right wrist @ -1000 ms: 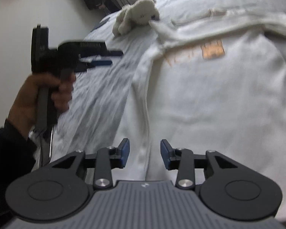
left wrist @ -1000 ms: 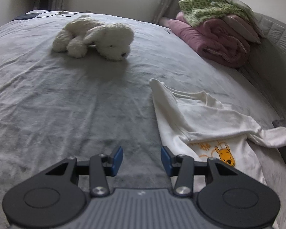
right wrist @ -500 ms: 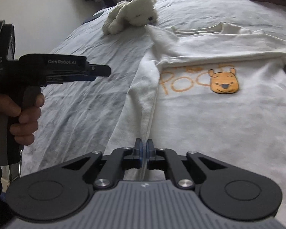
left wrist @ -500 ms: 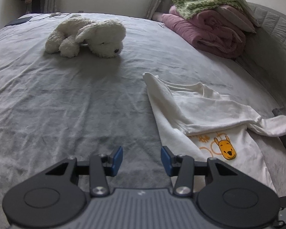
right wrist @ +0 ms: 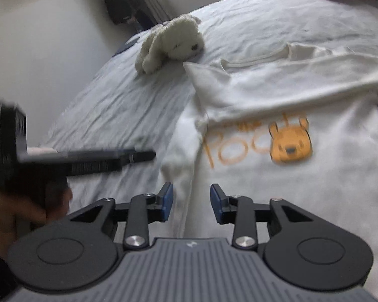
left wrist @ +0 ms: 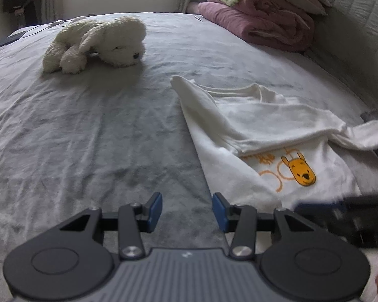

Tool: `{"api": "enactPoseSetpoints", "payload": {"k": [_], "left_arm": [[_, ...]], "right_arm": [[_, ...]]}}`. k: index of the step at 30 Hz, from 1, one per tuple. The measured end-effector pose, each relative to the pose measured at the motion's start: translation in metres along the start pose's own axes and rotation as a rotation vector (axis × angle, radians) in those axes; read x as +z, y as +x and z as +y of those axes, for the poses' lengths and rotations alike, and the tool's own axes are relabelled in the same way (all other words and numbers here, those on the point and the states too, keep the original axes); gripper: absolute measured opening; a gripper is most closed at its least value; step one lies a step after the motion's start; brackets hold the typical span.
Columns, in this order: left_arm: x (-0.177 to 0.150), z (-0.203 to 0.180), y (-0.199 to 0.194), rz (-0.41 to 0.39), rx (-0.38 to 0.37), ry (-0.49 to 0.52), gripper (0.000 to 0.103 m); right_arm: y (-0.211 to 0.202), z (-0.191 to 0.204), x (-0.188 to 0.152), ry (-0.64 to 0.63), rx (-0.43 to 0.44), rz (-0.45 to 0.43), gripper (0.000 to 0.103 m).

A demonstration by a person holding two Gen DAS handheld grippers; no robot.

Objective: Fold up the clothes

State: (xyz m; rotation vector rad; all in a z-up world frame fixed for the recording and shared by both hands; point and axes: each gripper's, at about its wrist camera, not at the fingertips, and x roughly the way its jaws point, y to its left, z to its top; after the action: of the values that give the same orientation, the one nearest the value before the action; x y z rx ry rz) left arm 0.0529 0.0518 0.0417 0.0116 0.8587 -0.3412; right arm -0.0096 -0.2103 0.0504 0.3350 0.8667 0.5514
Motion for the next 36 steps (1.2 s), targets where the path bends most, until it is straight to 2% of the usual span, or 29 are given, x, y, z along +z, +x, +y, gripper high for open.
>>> {"api": "enactPoseSetpoints", "payload": {"k": [4, 5, 7, 10, 11, 13, 14, 15, 16, 18, 21, 24, 26, 28, 34, 36], "left_arm": [[-0.002, -0.004, 0.003, 0.011, -0.013, 0.024, 0.045], [-0.003, -0.005, 0.005, 0.019, -0.011, 0.030, 0.045], [-0.006, -0.009, 0.010, 0.039, -0.002, 0.050, 0.045], [-0.009, -0.015, 0.013, 0.049, 0.005, 0.092, 0.045], [-0.009, -0.016, 0.014, 0.048, 0.003, 0.099, 0.045], [-0.008, -0.014, 0.013, 0.045, 0.001, 0.090, 0.045], [-0.007, -0.012, 0.012, 0.042, 0.002, 0.083, 0.046], [-0.007, -0.010, 0.012, 0.040, 0.004, 0.077, 0.046], [-0.008, -0.010, 0.011, 0.039, 0.004, 0.075, 0.046], [-0.008, -0.010, 0.012, 0.037, 0.002, 0.073, 0.046], [-0.009, -0.014, 0.013, 0.035, -0.003, 0.082, 0.046], [-0.010, -0.017, 0.016, 0.037, 0.003, 0.099, 0.046], [-0.011, -0.018, 0.018, 0.043, 0.008, 0.107, 0.047], [-0.012, -0.017, 0.020, 0.050, 0.010, 0.107, 0.047], [-0.013, -0.017, 0.021, 0.059, 0.017, 0.113, 0.048], [-0.014, -0.017, 0.021, 0.059, 0.017, 0.114, 0.048]], "right_arm": [[0.024, -0.003, 0.018, 0.016, 0.054, 0.039, 0.036], [0.031, -0.003, 0.019, 0.010, 0.045, 0.057, 0.034], [0.041, 0.000, 0.015, -0.048, -0.050, 0.090, 0.013], [0.040, 0.002, 0.008, -0.135, -0.084, 0.084, 0.012], [0.038, 0.001, 0.008, -0.140, -0.086, 0.084, 0.012], [0.033, -0.007, 0.014, -0.106, -0.057, 0.071, 0.027], [0.030, -0.011, 0.018, -0.089, -0.046, 0.052, 0.031], [0.027, -0.016, 0.024, -0.061, -0.035, 0.026, 0.040], [0.024, -0.022, 0.030, -0.026, -0.022, 0.009, 0.044], [0.025, -0.039, 0.042, 0.088, 0.007, -0.015, 0.044], [0.040, -0.062, 0.054, 0.251, 0.004, -0.018, 0.044], [0.051, -0.074, 0.059, 0.365, 0.019, -0.040, 0.044], [0.054, -0.069, 0.061, 0.345, -0.021, -0.058, 0.040], [0.057, -0.064, 0.062, 0.319, -0.064, -0.075, 0.009], [0.029, -0.052, 0.071, 0.185, -0.130, -0.228, 0.007], [0.041, -0.057, 0.076, 0.180, -0.156, -0.176, 0.007]]}}
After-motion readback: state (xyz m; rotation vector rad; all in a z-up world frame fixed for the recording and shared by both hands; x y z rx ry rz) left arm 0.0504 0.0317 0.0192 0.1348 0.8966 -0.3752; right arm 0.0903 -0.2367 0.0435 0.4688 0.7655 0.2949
